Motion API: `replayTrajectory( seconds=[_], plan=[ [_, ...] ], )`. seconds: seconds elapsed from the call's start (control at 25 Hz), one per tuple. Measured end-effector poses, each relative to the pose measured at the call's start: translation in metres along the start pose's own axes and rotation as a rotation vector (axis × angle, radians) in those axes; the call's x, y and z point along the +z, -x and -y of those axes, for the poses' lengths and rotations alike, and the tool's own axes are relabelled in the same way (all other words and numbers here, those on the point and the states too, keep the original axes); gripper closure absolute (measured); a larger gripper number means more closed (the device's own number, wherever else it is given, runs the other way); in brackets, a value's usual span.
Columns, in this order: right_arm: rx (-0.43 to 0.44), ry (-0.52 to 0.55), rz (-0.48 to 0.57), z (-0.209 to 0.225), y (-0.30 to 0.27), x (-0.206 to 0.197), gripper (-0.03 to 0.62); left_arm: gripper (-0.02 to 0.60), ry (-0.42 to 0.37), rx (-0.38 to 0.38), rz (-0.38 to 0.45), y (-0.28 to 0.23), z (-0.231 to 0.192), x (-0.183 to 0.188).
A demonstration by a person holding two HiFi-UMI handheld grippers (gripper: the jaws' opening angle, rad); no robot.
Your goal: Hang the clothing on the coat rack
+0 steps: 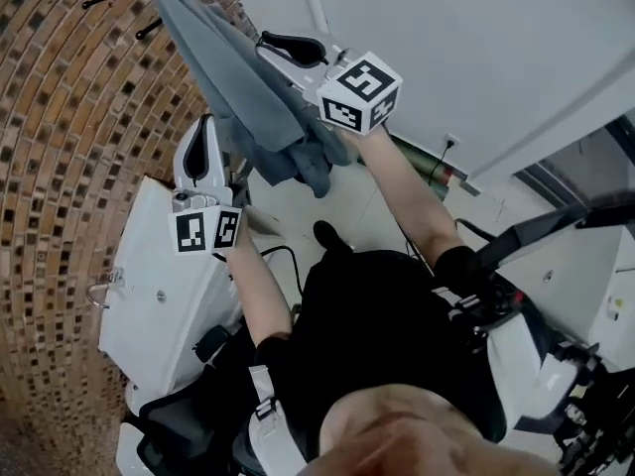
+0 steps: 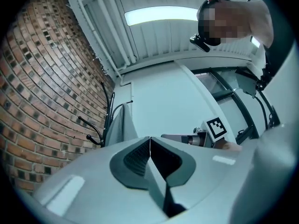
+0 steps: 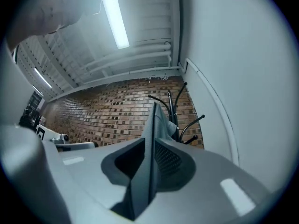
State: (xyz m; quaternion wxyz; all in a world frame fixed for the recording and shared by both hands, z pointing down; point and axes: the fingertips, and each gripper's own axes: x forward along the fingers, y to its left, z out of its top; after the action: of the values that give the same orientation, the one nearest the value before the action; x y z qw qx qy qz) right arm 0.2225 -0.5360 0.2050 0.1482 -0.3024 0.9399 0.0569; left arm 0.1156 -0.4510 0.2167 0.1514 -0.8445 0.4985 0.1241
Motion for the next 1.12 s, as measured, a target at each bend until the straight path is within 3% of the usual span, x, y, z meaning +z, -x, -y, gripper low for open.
replayTrajectory(
  seconds=[0.24,0.52,0.84,1.12],
  plan=[
    [0.06,-0.006,0.022,-0.056,0.068,0.009,0.525,0.574,-0.032,-0.047,-0.001,0.027,0.073,0.017],
    [0.067,-0.005,0.041,-0.089,0.115,0.027,0.525,0.574,-0.054,-0.077,0.022,0.048,0.114,0.039],
    [0.09,0.036,0.056,-0.139,0.126,0.047,0.525,0.575,-0.056,-0.038,0.062,0.093,0.104,0.066],
    [0.008,0.071,0.013,-0.201,0.127,0.041,0.526,0.575,0.025,-0.013,0.099,0.155,0.063,0.082]
  ],
)
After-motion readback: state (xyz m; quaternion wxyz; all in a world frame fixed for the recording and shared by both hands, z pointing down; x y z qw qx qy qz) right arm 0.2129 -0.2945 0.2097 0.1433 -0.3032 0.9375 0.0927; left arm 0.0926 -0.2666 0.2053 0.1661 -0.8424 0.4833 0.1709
